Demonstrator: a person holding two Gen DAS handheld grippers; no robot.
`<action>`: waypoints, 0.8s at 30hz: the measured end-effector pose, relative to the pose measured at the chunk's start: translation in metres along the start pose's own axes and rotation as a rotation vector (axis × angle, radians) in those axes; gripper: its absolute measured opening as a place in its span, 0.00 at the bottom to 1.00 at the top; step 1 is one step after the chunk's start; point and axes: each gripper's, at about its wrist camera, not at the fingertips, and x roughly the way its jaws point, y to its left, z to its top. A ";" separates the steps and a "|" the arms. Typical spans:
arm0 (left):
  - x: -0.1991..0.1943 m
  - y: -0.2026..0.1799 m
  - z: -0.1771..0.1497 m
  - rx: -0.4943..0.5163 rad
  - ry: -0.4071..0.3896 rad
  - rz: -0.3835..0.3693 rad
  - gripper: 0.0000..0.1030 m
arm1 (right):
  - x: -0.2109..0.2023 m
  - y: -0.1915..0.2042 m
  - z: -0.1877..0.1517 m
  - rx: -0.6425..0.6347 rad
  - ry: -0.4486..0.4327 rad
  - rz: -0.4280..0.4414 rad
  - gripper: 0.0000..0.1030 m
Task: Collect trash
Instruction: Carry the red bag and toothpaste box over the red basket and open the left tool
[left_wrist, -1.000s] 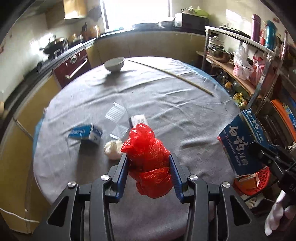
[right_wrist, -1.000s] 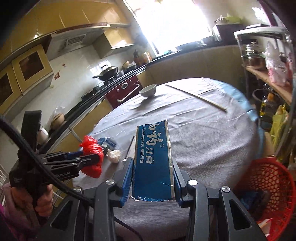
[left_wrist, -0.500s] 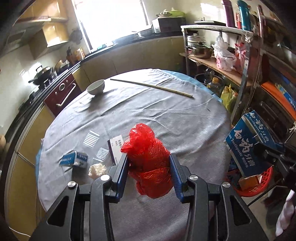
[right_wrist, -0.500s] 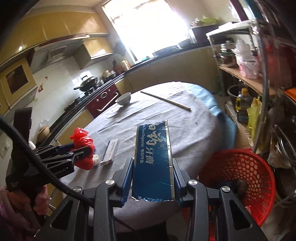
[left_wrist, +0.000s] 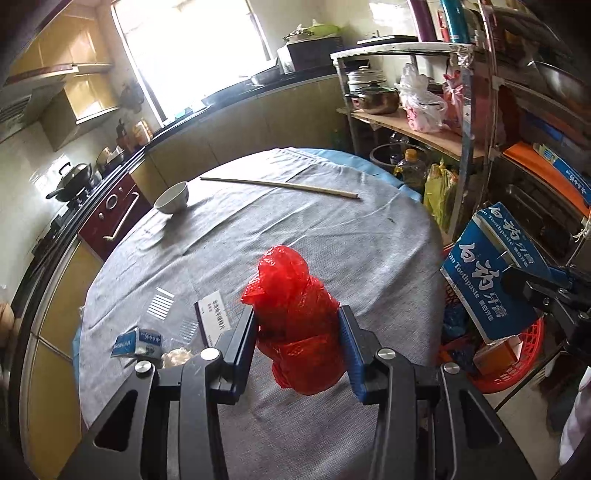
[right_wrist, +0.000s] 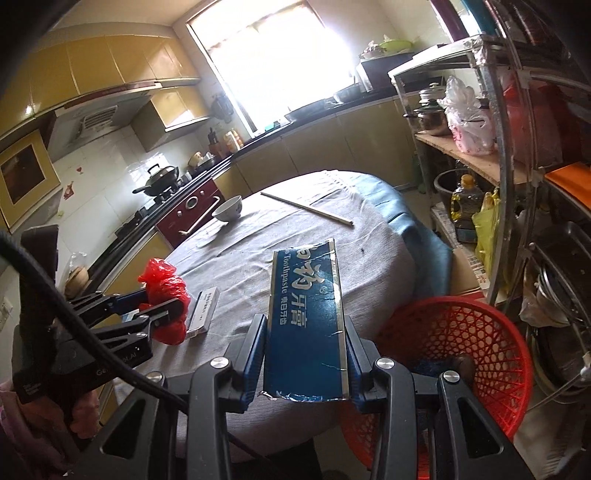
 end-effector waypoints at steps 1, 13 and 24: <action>0.000 -0.002 0.001 0.005 -0.004 -0.003 0.44 | -0.002 -0.002 0.000 0.004 -0.005 -0.006 0.40; 0.002 -0.047 0.013 0.095 -0.021 -0.052 0.44 | -0.018 -0.039 -0.009 0.068 -0.015 -0.083 0.40; 0.013 -0.093 0.019 0.168 -0.043 -0.144 0.44 | -0.028 -0.079 -0.018 0.148 -0.014 -0.148 0.40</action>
